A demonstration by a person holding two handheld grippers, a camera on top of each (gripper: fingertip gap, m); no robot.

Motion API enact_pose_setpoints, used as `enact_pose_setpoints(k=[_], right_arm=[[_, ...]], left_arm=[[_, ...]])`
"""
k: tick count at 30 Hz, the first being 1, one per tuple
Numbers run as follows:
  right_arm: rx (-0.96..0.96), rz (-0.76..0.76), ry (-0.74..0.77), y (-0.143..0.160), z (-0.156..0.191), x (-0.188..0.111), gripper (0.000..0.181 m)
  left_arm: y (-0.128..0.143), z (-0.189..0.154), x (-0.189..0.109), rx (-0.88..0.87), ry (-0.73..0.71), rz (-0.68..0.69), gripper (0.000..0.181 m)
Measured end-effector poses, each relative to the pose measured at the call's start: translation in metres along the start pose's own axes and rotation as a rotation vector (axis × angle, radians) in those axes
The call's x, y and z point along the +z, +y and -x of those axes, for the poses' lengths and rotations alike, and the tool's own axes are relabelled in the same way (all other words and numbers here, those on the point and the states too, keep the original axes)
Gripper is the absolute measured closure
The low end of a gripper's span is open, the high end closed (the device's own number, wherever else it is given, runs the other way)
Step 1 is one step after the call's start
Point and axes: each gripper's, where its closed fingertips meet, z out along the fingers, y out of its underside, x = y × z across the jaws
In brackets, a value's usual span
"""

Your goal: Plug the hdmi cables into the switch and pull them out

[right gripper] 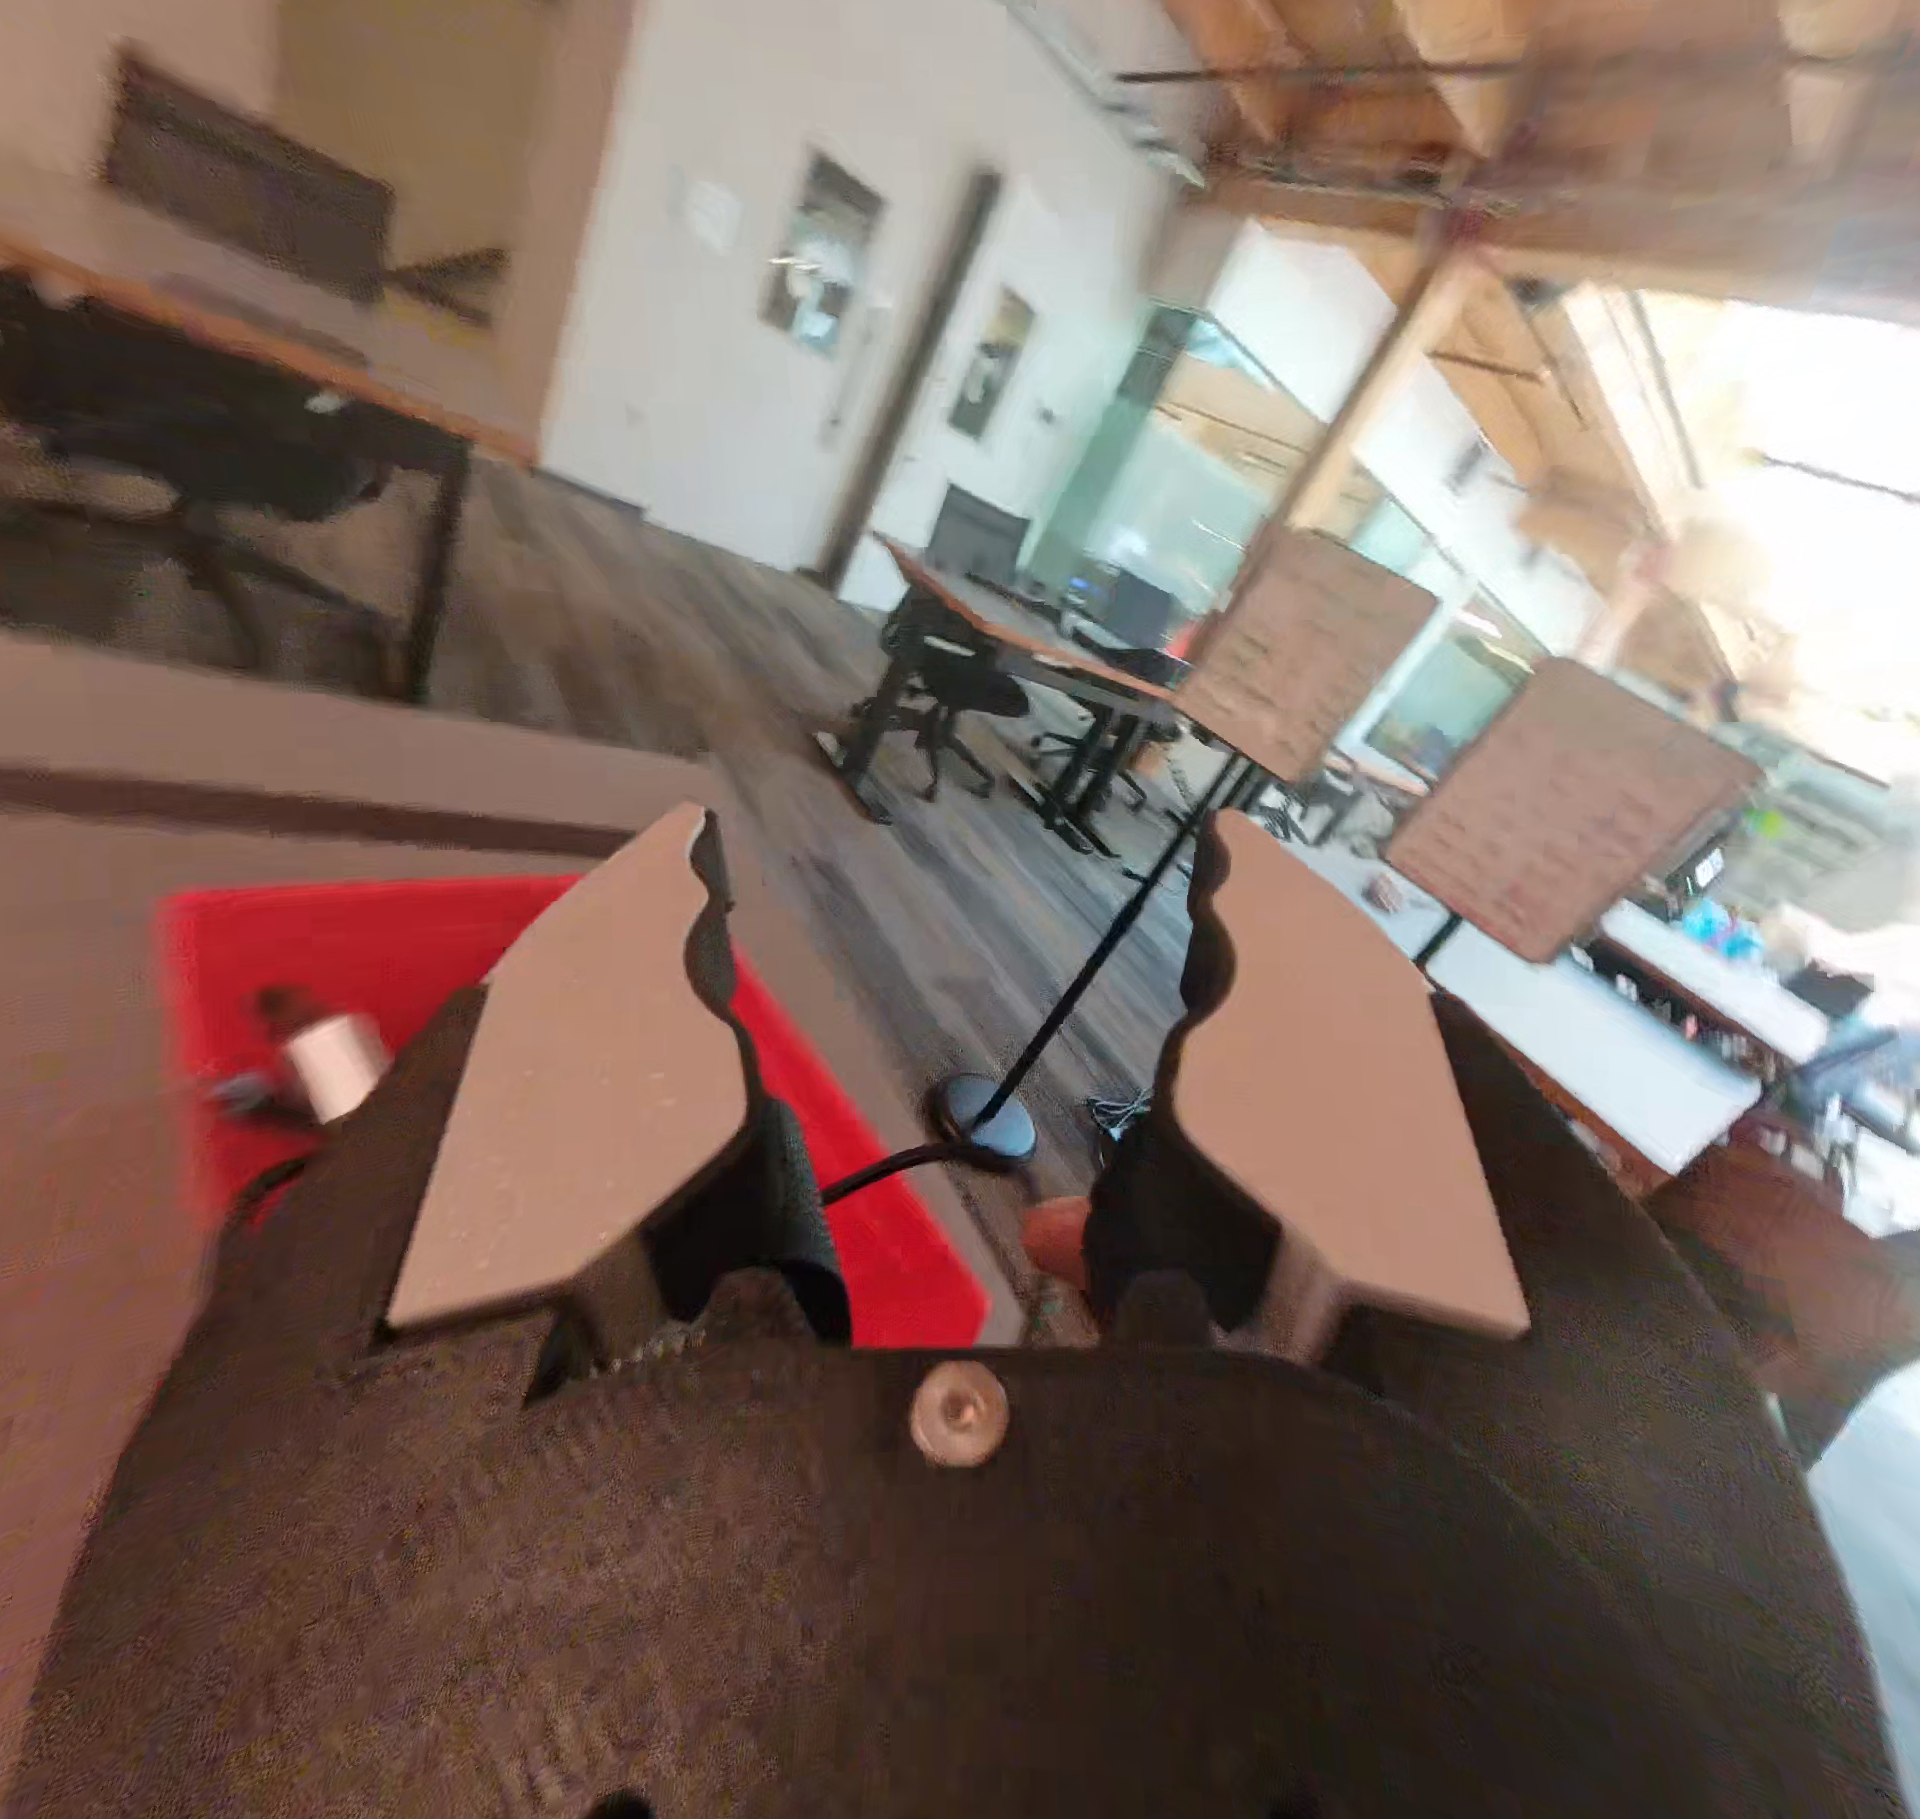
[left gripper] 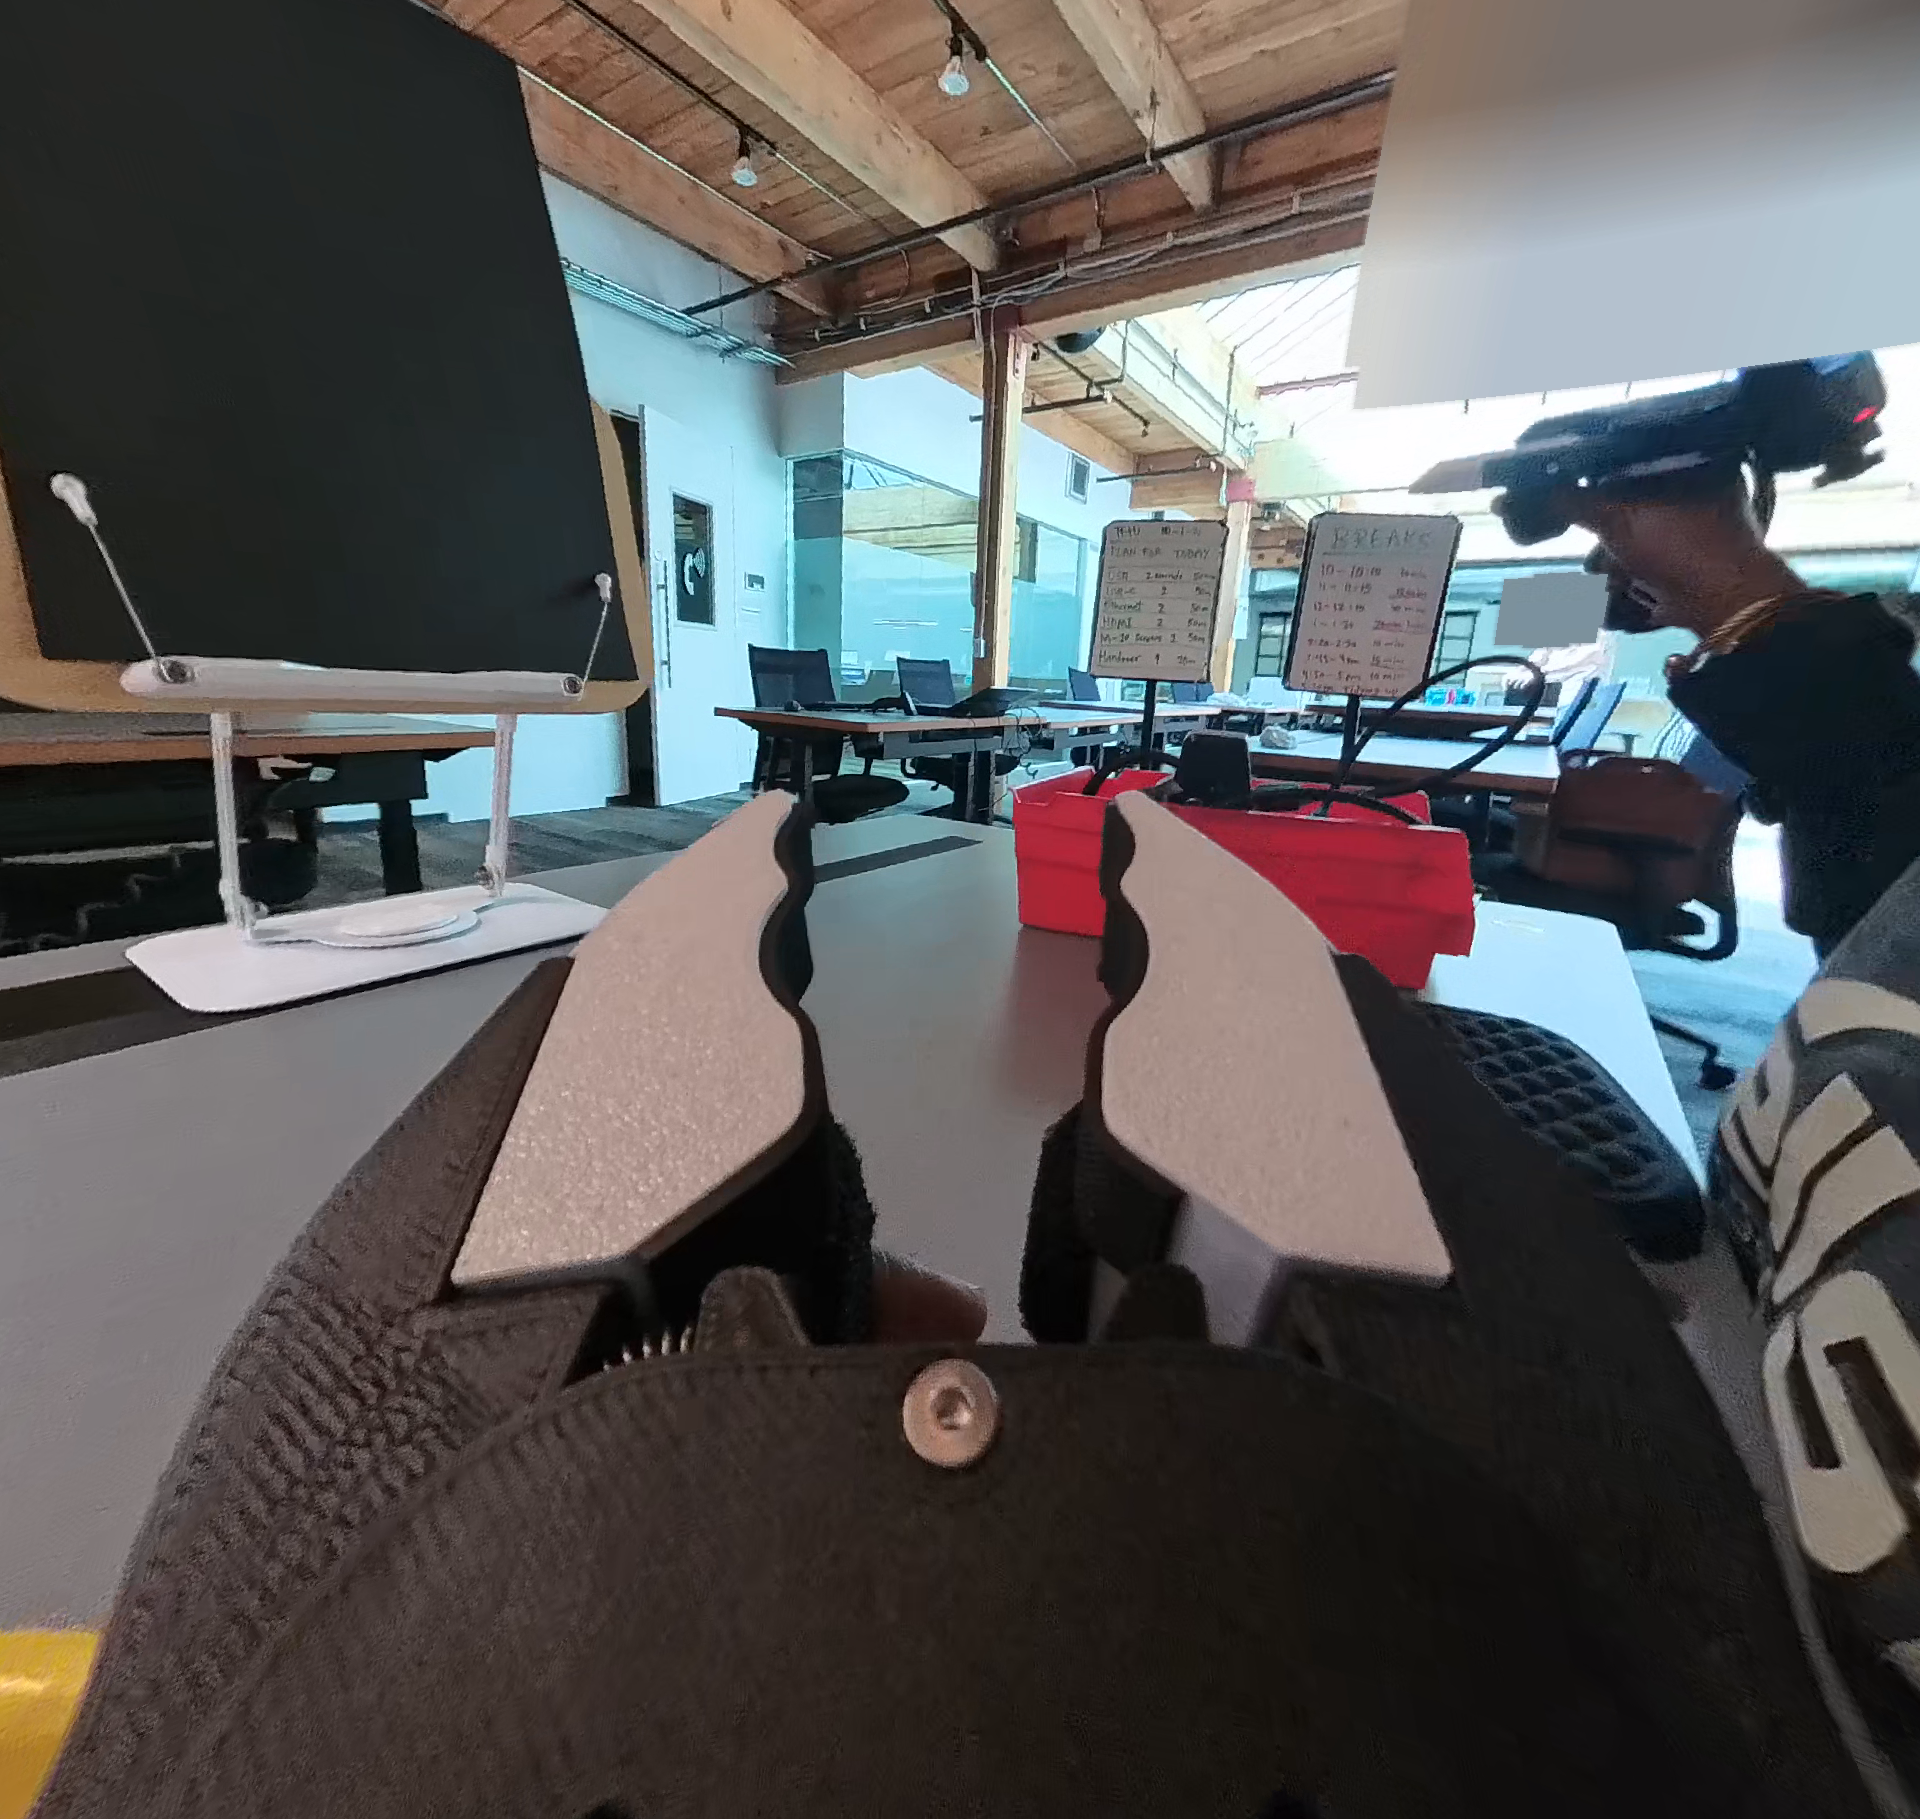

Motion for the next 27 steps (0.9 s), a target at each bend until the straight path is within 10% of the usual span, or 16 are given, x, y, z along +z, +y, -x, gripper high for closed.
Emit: enact_pose_setpoints(k=[4, 9, 14, 21, 27], right_arm=[[-0.242, 0.157, -0.266, -0.003, 0.109, -0.025, 0.070], [-0.274, -0.016, -0.639, -0.019, 0.196, -0.075, 0.069], [-0.312, 0.031, -0.682, 0.014, 0.167, -0.077, 0.096], [-0.245, 0.043, -0.772, 0.046, 0.113, -0.079, 0.181], [-0.288, 0.112, -0.895, 0.081, 0.104, -0.086, 0.164]], left_arm=[[0.009, -0.004, 0.005, 0.096, 0.004, 0.067, 0.128], [0.022, -0.009, 0.011, 0.206, -0.010, 0.155, 0.127], [0.037, -0.043, 0.045, 0.173, 0.069, 0.278, 0.127], [0.067, -0.141, 0.200, 0.036, 0.509, 0.417, 0.096], [0.112, -0.184, 0.314, 0.275, 0.836, 0.594, 0.101]])
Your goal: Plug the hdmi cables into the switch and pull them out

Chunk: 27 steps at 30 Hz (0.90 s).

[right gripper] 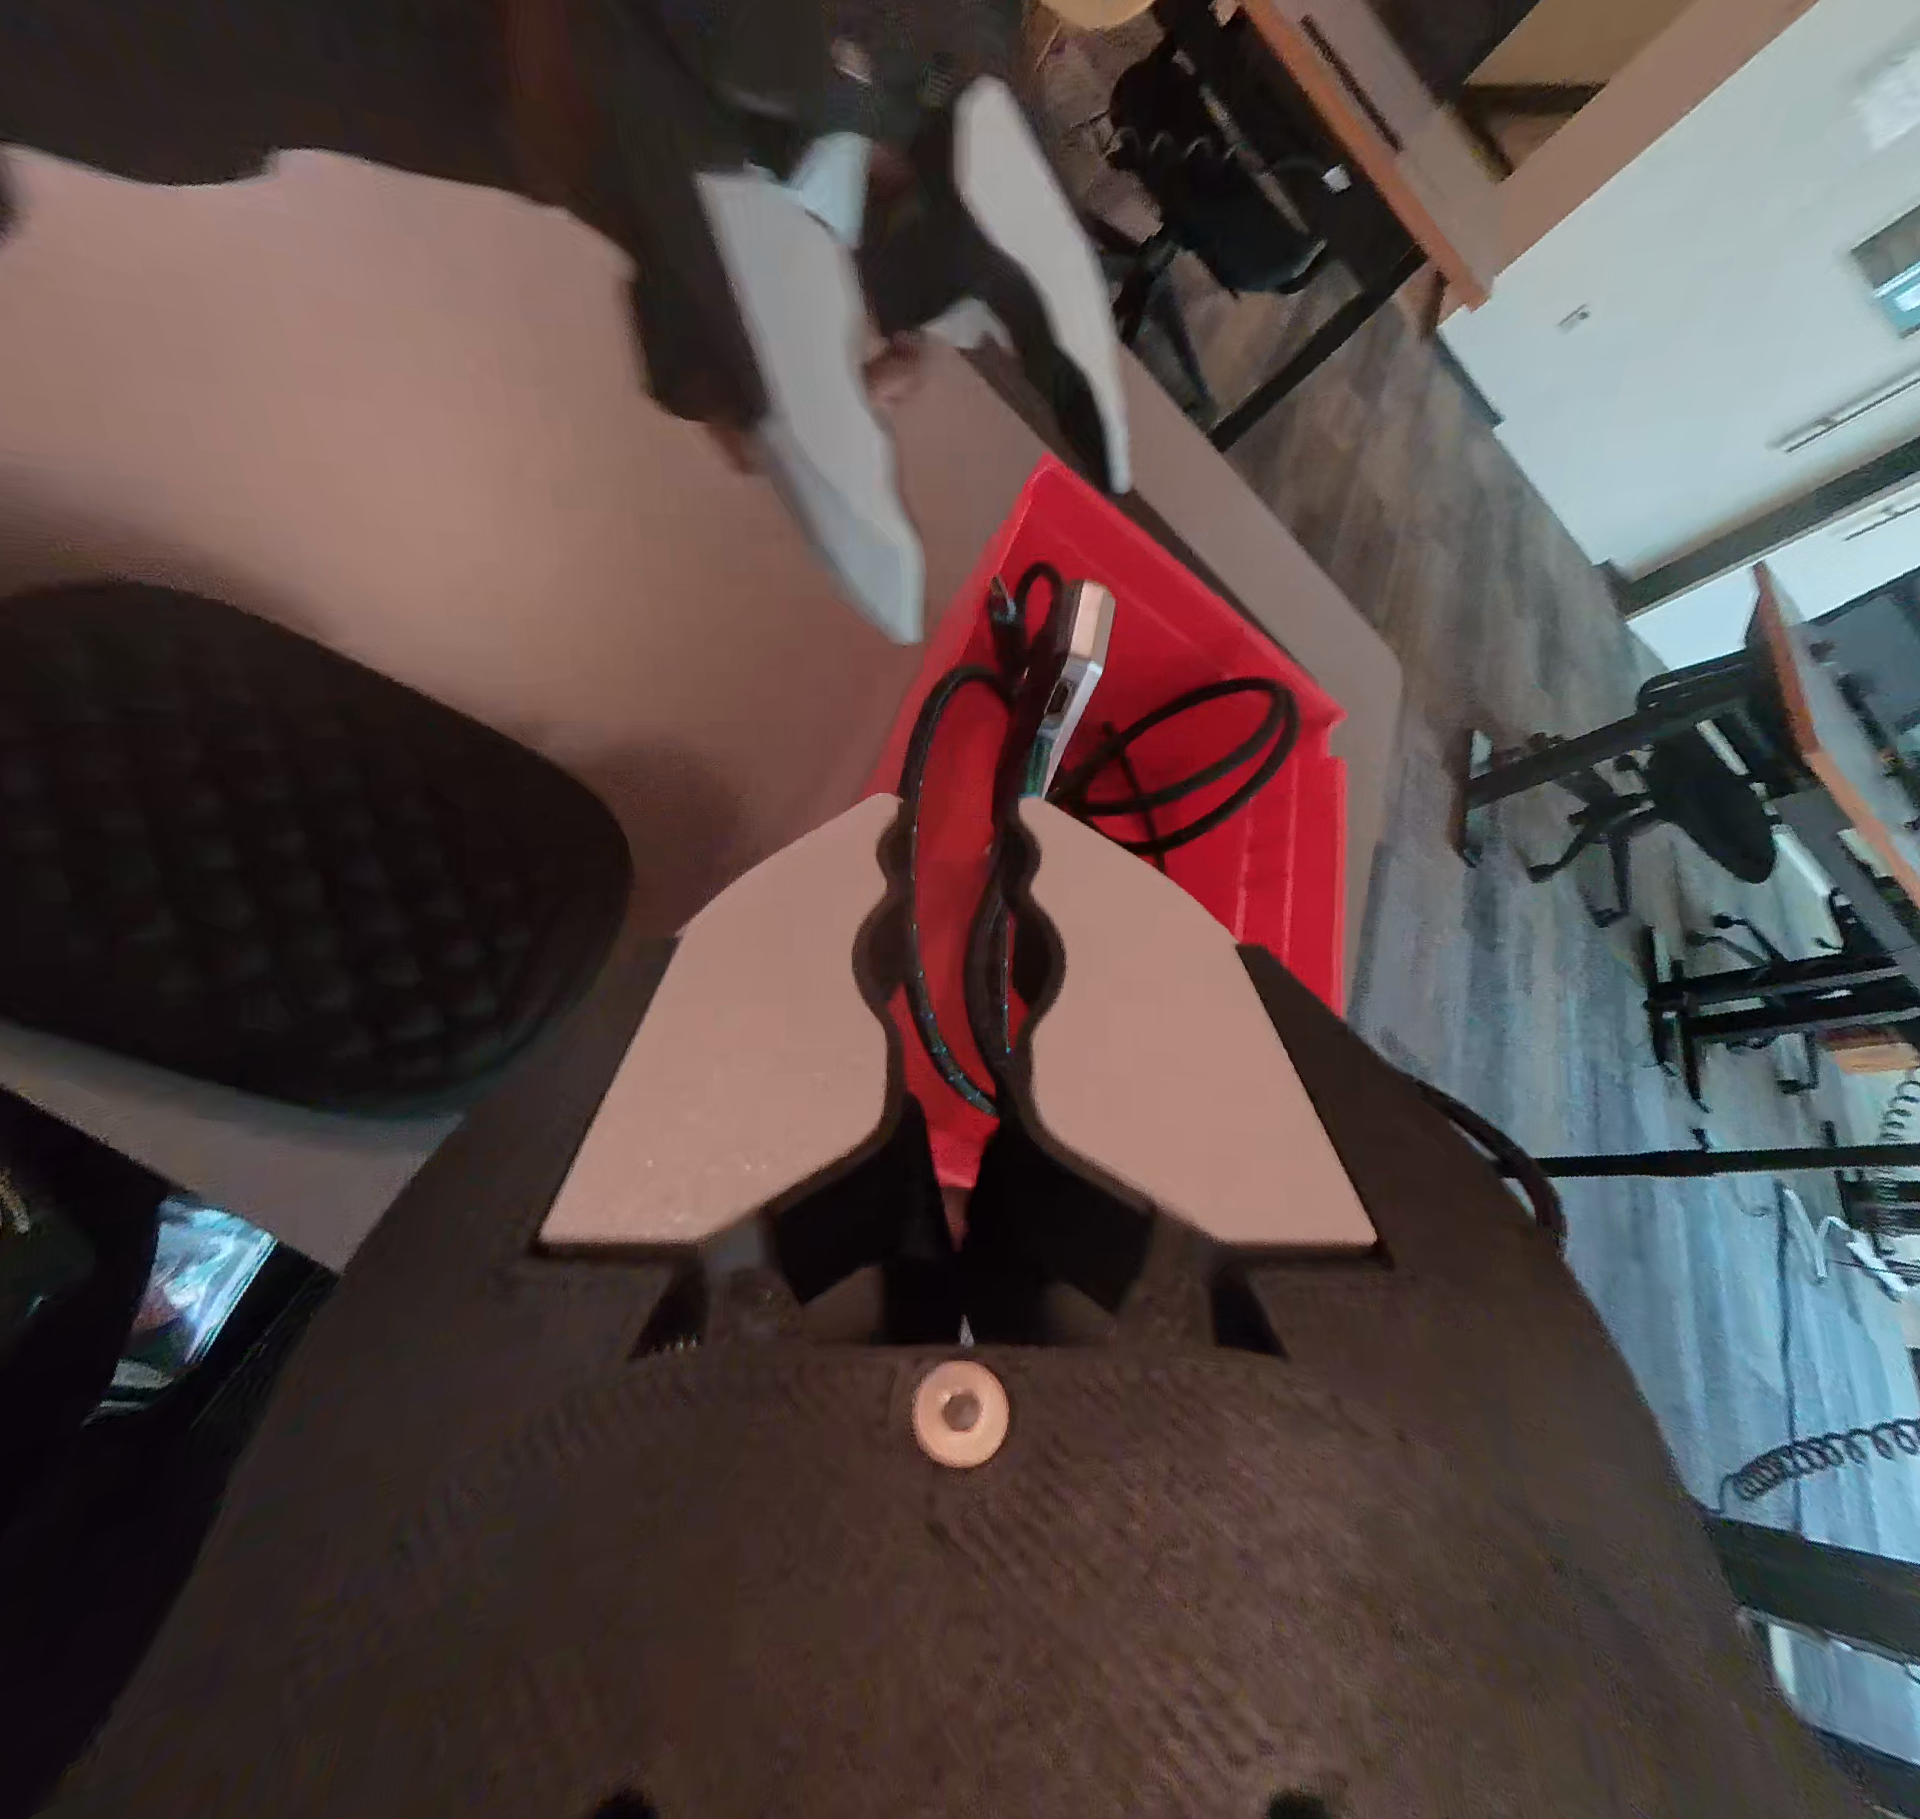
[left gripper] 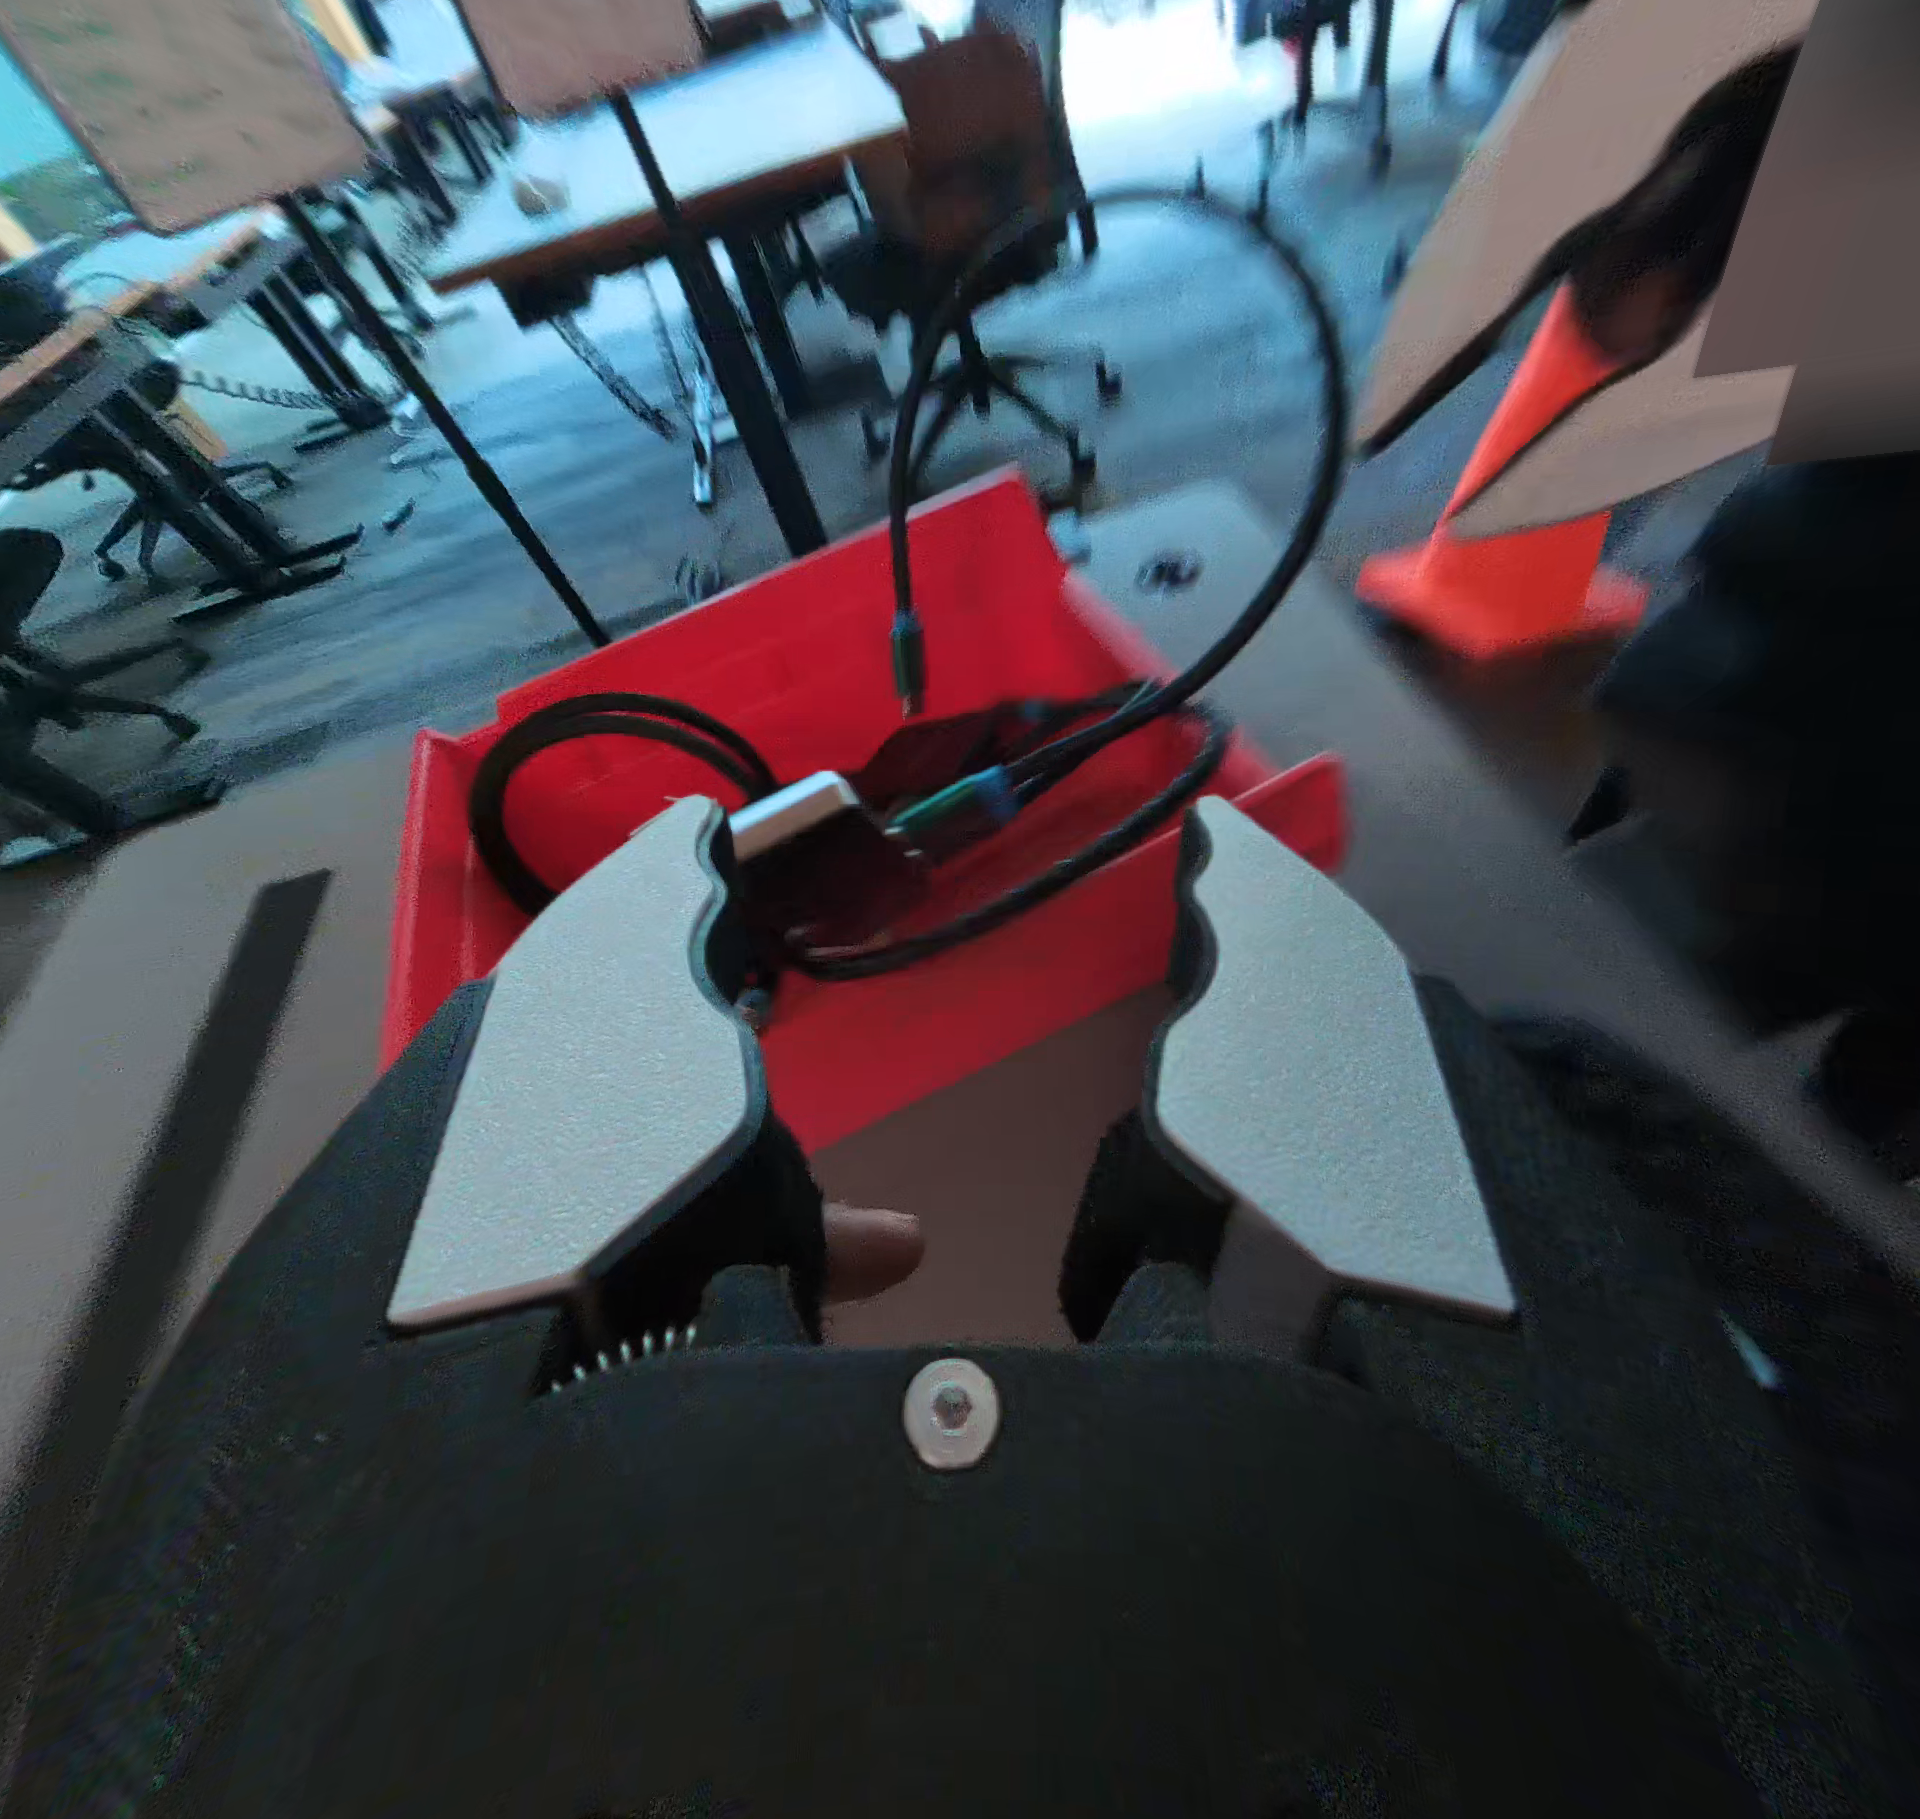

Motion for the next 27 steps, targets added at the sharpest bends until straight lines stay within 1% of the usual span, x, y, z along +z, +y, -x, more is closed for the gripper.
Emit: enact_pose_setpoints(k=[2, 4, 5, 6, 7, 8, 9, 11, 12, 13, 15, 17, 20, 22, 23, 25, 27], right_arm=[[0.007, 0.012, -0.019, 0.006, 0.000, 0.000, 0.163], [0.004, 0.010, -0.029, 0.007, 0.000, 0.000, 0.162], [0.000, 0.004, -0.035, 0.006, 0.001, 0.000, 0.162], [-0.003, -0.004, -0.033, 0.005, 0.000, 0.001, 0.161], [0.000, -0.010, -0.032, 0.005, -0.001, 0.002, 0.159], [0.010, -0.011, -0.038, 0.006, -0.002, 0.003, 0.156], [0.024, -0.005, -0.045, 0.007, -0.002, 0.004, 0.150], [0.059, 0.020, -0.071, 0.012, 0.001, 0.008, 0.132], [0.082, 0.039, -0.106, 0.015, 0.005, 0.010, 0.127], [0.104, 0.059, -0.133, 0.017, 0.009, 0.012, 0.123], [0.142, 0.086, -0.113, 0.017, 0.009, 0.014, 0.114], [0.150, 0.067, -0.082, 0.009, 0.009, 0.014, 0.104], [0.155, -0.008, -0.072, -0.019, 0.020, 0.015, 0.096], [0.136, -0.061, -0.065, -0.040, 0.034, 0.017, 0.088], [0.127, -0.082, -0.059, -0.049, 0.041, 0.019, 0.084], [0.107, -0.125, -0.019, -0.066, 0.052, 0.023, 0.077], [0.099, -0.192, -0.025, -0.086, 0.070, 0.027, 0.074]], left_arm=[[0.016, 0.021, 0.025, 0.085, 0.032, 0.128, 0.110], [0.032, 0.027, 0.040, 0.087, 0.108, 0.226, 0.121], [0.036, 0.030, 0.043, 0.086, 0.112, 0.252, 0.126], [0.035, 0.032, 0.043, 0.094, 0.095, 0.249, 0.134], [0.029, 0.033, 0.038, 0.101, 0.064, 0.211, 0.136], [0.019, 0.033, 0.029, 0.102, 0.019, 0.152, 0.135], [0.006, 0.032, 0.014, 0.098, -0.038, 0.081, 0.127], [-0.017, 0.019, -0.028, 0.081, -0.157, -0.064, 0.101], [-0.021, 0.008, -0.052, 0.080, -0.210, -0.105, 0.095], [-0.021, -0.004, -0.077, 0.086, -0.270, -0.116, 0.093], [-0.008, -0.025, -0.130, 0.094, -0.432, -0.075, 0.091], [0.012, -0.045, -0.190, 0.082, -0.625, -0.004, 0.091], [0.039, -0.073, -0.286, 0.016, -0.945, 0.057, 0.091], [0.047, -0.097, -0.340, -0.060, -1.113, 0.027, 0.091], [0.049, -0.109, -0.362, -0.086, -1.170, 0.000, 0.091], [0.048, -0.127, -0.395, -0.096, -1.246, -0.048, 0.092], [0.047, -0.135, -0.421, -0.073, -1.301, -0.044, 0.092]])
